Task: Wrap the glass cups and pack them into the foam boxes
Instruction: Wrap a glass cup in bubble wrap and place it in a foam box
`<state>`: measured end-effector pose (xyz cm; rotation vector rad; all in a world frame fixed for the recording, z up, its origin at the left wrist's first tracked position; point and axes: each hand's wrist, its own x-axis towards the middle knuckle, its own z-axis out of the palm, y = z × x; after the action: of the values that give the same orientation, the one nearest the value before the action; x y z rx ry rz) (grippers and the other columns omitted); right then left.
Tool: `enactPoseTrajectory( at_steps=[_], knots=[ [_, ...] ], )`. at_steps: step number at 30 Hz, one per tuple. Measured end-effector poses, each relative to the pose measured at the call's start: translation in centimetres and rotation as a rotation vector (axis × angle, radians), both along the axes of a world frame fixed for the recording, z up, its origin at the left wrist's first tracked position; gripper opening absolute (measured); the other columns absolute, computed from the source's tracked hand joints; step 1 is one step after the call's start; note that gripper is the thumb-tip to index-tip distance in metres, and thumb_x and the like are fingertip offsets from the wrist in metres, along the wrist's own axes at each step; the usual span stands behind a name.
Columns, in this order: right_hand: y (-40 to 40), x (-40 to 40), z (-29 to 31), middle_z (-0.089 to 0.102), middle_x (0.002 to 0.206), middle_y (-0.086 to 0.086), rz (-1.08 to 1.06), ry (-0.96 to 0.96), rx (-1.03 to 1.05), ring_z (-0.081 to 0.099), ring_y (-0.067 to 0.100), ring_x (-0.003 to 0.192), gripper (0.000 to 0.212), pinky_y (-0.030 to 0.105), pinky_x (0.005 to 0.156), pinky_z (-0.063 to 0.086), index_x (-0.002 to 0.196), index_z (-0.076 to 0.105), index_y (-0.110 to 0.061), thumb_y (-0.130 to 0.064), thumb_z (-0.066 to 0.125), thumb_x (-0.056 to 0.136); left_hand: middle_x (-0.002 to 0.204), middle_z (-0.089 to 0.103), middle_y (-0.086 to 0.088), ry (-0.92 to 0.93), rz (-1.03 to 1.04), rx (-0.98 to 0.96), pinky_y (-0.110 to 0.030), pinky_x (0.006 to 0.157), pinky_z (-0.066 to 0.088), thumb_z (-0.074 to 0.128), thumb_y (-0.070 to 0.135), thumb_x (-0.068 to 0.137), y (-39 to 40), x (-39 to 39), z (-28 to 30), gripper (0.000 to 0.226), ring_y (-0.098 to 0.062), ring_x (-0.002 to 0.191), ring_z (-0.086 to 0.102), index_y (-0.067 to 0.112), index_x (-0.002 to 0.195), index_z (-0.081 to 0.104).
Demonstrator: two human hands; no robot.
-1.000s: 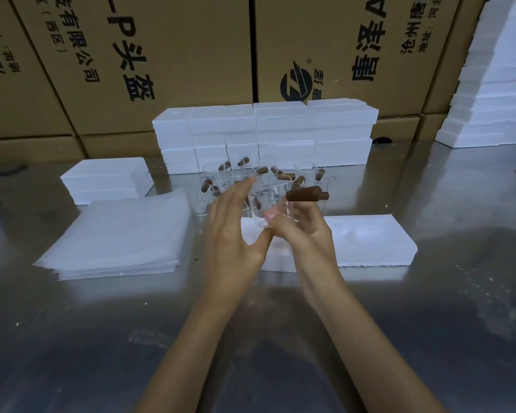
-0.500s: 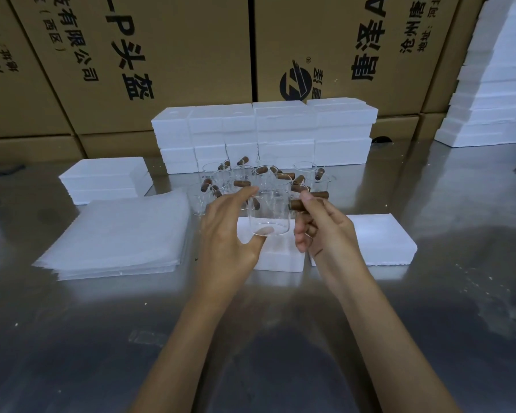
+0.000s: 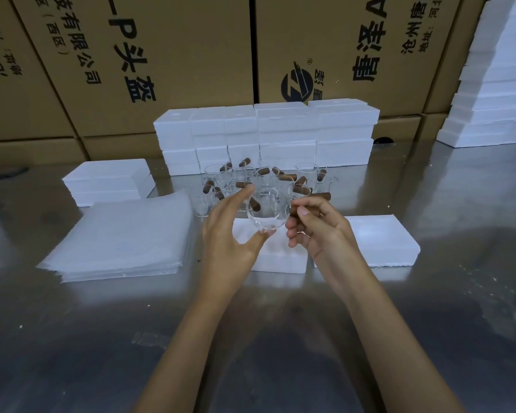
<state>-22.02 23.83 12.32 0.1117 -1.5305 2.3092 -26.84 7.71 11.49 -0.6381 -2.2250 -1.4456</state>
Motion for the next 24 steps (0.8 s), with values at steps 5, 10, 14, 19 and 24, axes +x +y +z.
enactPoseTrajectory(
  at_steps=[5, 10, 14, 19, 24],
  knots=[
    [0.1, -0.1, 0.0, 0.067, 0.076, 0.003, -0.114, -0.013, 0.140, 0.060, 0.017, 0.066, 0.011, 0.028, 0.058, 0.052, 0.100, 0.069, -0.012, -0.006, 0.062, 0.094, 0.124, 0.045, 0.048, -0.012, -0.006, 0.017, -0.018, 0.104, 0.037, 0.084, 0.040, 0.077, 0.1, 0.1, 0.1, 0.065, 0.015, 0.121, 0.040, 0.061, 0.125, 0.047],
    [0.0, 0.0, -0.1, 0.062, 0.064, -0.017, -0.223, -0.042, 0.426, 0.053, 0.001, 0.059, 0.008, 0.016, 0.056, 0.044, 0.097, 0.071, -0.015, -0.018, 0.063, 0.096, 0.108, 0.058, 0.022, -0.046, 0.019, 0.187, -0.025, 0.097, 0.047, 0.072, 0.063, 0.071, 0.6, 1.0, 0.6, 0.050, 0.002, 0.108, 0.054, 0.044, 0.116, 0.063],
    [-1.0, 0.0, -0.4, 0.055, 0.056, -0.024, -0.236, -0.097, 0.615, 0.046, -0.001, 0.053, 0.023, 0.011, 0.056, 0.034, 0.088, 0.070, -0.021, -0.025, 0.052, 0.102, 0.104, 0.054, 0.016, -0.047, 0.096, 0.112, -0.038, 0.100, 0.046, 0.067, 0.078, 0.067, 0.8, 1.4, 0.8, 0.067, 0.001, 0.101, 0.051, 0.037, 0.120, 0.063],
    [-1.0, 0.3, 0.1, 0.048, 0.049, -0.016, -0.182, -0.183, 0.593, 0.042, 0.002, 0.046, 0.037, 0.010, 0.050, 0.032, 0.071, 0.067, -0.027, -0.033, 0.048, 0.103, 0.107, 0.055, 0.015, -0.041, 0.173, 0.031, -0.045, 0.101, 0.045, 0.058, 0.091, 0.061, 1.0, 1.7, 0.7, 0.083, -0.004, 0.104, 0.050, 0.035, 0.122, 0.063],
    [-0.7, 0.7, 0.4, 0.030, 0.054, 0.000, 0.152, -0.264, 0.366, 0.021, 0.011, 0.045, 0.043, 0.022, 0.041, 0.019, 0.067, 0.067, -0.025, -0.037, 0.047, 0.103, 0.110, 0.057, 0.016, -0.043, 0.117, 0.046, -0.039, 0.100, 0.048, 0.064, 0.083, 0.063, 0.4, 1.3, 0.8, 0.079, -0.008, 0.110, 0.053, 0.035, 0.125, 0.063]
  ],
)
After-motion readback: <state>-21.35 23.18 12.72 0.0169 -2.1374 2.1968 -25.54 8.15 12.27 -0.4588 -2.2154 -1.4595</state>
